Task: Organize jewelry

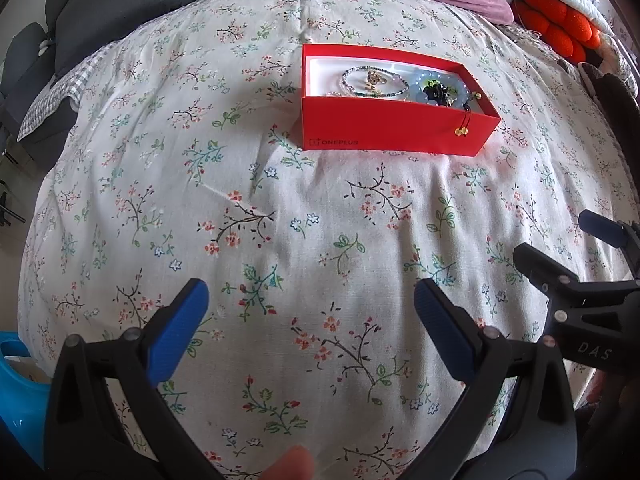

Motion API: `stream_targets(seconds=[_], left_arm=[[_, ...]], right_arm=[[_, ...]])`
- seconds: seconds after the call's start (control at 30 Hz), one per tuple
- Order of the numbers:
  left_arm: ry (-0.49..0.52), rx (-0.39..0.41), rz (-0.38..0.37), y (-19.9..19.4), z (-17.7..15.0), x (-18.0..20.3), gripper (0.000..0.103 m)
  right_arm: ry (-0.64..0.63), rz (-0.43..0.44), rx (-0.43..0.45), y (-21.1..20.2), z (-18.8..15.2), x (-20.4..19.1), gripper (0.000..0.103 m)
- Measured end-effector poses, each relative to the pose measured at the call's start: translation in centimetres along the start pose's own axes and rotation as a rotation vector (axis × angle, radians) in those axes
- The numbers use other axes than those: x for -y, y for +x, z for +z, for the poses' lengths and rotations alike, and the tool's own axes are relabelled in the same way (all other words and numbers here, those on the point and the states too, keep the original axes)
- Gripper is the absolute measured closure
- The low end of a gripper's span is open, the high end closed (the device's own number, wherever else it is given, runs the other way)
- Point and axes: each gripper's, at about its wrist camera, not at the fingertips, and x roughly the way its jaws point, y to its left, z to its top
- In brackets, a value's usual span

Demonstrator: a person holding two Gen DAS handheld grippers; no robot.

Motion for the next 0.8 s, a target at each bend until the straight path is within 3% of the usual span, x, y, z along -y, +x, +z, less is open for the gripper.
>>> stream_targets(seconds=[0.8], left_arm=[[-0.003,0.0,-0.002,-0.08,-0.02,-0.26,0.001]], right_arm=[[-0.012,-0.002,-0.011,0.36,-0.15,-0.36,0.0]])
